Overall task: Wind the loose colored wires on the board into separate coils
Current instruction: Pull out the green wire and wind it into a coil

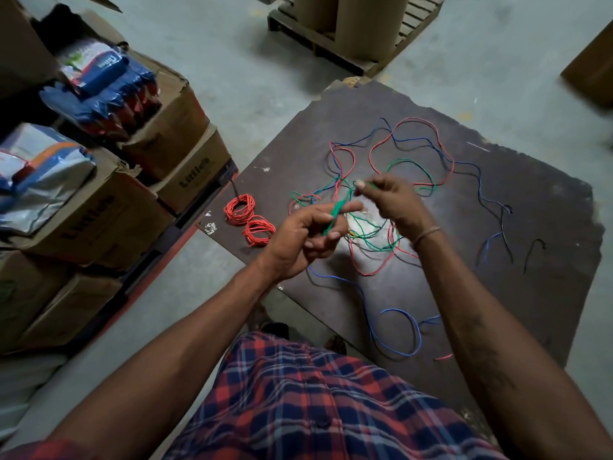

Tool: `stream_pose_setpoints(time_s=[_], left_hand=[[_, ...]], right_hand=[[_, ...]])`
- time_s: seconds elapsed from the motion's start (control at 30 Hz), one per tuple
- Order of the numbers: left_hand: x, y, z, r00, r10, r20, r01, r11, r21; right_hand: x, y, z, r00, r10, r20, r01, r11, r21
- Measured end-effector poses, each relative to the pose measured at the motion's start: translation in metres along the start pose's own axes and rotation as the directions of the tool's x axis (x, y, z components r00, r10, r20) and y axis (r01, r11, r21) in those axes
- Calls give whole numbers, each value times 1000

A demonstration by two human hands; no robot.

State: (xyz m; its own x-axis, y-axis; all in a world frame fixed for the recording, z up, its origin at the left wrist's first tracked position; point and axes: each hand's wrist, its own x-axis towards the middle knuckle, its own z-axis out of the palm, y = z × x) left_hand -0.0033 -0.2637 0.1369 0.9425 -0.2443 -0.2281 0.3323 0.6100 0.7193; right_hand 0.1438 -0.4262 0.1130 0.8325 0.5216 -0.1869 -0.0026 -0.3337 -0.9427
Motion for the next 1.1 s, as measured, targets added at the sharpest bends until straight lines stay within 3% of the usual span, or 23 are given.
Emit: stream_pose_setpoints(time_s=[0.07,0.17,0.3,0.37,0.43,0.53,0.67,0.73,0.83,1.0,1.1], left_hand=[[1,7,-3,998,45,-48,-46,999,-16],[5,17,0,986,109,-126,-118,991,-67],[19,21,-6,972,198,-127,-209,974,-86],[28,15,-11,968,208,-137,-203,978,46],[38,6,-18,952,230,-202,-158,935,319],[41,2,-24,943,285,-173,-91,718,690],[36,12,-14,984,176,-34,-77,582,810],[30,15,-6,993,114,10,-81,638,766],[20,15,4,998,66,-13,-45,795,605],[15,18,13,1000,24,14,-28,833,552],[16,21,16,997,75,10,-69,830,553]], right_hand=[[-13,12,13,992,67,103,-52,988,-144],[-38,15,33,927,199,318,-134,968,-213],[-68,-1,39,888,221,403,-134,963,-234],[-77,-17,32,888,171,427,-58,962,-265],[-81,-34,19,891,103,442,23,963,-270],[-81,-52,-6,920,-64,387,93,994,-57],[-67,-50,-34,957,-217,194,168,955,243],[-57,-49,-44,964,-245,106,184,898,400],[-36,-50,-49,987,-157,18,122,830,544],[2,-18,-22,999,-25,-31,32,965,261],[0,6,1,996,88,3,-88,990,107]])
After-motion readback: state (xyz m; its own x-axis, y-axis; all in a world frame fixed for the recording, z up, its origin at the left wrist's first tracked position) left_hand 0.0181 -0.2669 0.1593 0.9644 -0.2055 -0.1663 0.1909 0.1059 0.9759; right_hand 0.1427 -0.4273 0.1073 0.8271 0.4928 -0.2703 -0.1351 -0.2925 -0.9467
